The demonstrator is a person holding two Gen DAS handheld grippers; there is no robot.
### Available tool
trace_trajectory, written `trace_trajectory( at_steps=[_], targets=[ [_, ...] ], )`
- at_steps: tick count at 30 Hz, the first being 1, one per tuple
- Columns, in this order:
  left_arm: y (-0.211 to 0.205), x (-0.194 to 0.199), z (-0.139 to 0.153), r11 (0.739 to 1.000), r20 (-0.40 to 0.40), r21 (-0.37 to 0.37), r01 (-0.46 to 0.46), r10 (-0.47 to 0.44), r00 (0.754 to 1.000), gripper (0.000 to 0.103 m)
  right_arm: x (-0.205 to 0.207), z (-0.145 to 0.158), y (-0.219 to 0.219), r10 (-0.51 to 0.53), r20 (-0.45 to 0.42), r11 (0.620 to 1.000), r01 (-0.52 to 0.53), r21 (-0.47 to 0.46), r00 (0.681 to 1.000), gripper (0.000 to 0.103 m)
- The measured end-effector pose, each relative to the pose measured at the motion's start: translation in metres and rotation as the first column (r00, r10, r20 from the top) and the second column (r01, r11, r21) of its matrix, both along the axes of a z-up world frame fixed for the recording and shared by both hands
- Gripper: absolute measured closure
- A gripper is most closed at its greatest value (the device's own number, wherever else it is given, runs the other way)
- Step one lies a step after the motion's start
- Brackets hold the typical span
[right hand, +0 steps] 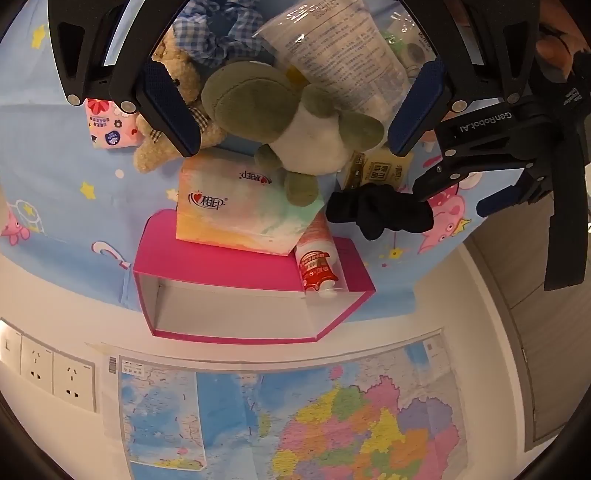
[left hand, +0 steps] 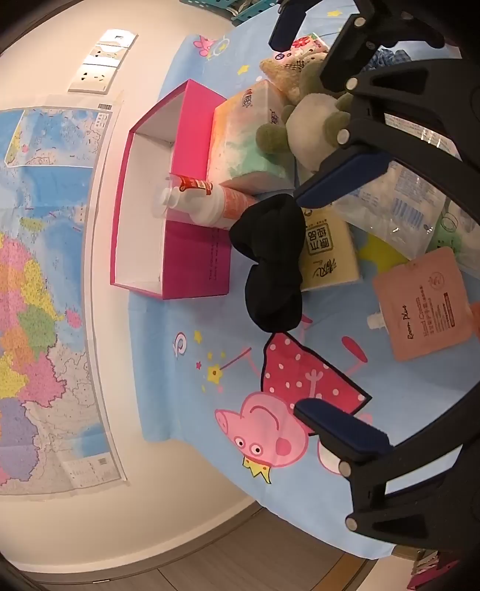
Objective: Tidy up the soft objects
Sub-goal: 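Move the right tool toward the clear plastic bag on the pile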
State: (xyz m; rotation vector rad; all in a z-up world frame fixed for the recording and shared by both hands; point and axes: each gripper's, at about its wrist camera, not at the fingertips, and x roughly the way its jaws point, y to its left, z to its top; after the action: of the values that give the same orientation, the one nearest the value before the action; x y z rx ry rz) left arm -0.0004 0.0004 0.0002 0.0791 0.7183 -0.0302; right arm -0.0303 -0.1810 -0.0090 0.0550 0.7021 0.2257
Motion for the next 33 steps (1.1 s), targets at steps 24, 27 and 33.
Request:
trace_trajectory(
  at_steps=[24, 27, 33],
  targets=[
    [0.041, 0.026, -0.004, 0.998, -0.025, -0.039, 0.040, -0.041, 0.999, 0.000, 0.018, 0.011, 0.026, 0.141, 0.014, 0.990, -0.141, -0.017, 0.990, 0.000],
    [0.047, 0.036, -0.009, 0.995, -0.060, -0.056, 0.081, -0.084, 0.995, 0.000, 0.030, 0.006, 0.039, 0.193, -0.010, 0.981, -0.194, -0.014, 0.981, 0.003],
    [0.046, 0.048, -0.016, 0.988, -0.106, -0.062, 0.144, -0.150, 0.983, 0.005, 0.062, -0.006, 0.054, 0.256, -0.094, 0.966, -0.251, 0.066, 0.962, 0.023]
  ],
)
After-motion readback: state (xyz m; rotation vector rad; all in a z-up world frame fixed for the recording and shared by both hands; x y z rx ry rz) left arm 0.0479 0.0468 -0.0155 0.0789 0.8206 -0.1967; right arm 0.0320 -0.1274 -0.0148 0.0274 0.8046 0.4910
